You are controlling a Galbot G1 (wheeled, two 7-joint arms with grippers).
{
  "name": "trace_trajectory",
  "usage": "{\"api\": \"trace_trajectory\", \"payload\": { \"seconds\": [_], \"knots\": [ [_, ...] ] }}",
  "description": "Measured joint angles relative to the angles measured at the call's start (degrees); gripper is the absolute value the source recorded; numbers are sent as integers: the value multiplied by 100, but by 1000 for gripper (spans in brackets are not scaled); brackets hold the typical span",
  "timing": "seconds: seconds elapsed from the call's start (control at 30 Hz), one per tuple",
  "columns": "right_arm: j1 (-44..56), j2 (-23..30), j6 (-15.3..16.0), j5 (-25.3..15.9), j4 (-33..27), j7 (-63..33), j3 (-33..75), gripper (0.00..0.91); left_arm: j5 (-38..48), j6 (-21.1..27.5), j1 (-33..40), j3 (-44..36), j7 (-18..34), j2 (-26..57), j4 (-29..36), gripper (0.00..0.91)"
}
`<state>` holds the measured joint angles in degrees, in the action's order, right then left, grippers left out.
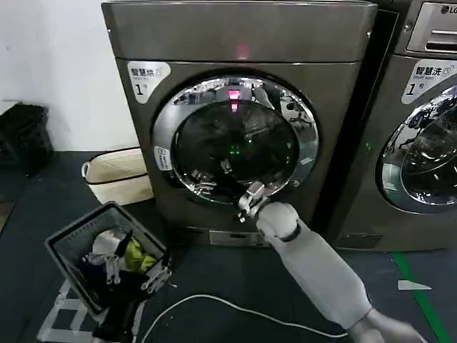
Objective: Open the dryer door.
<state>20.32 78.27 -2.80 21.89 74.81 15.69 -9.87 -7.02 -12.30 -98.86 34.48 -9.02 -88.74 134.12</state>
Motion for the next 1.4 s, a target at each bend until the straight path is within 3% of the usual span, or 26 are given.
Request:
{"api": "trace_trajectory", "payload": {
  "seconds": [0.93, 1.4],
  "knots": [
    [-432, 664, -189, -97, -987, 329, -157, 907, -13, -145, -240, 86, -21, -58, 101, 907],
    [-768, 886, -353, 128, -1449, 726, -346, 907, -10, -150, -228, 66, -31, -76, 94, 907]
  ]
}}
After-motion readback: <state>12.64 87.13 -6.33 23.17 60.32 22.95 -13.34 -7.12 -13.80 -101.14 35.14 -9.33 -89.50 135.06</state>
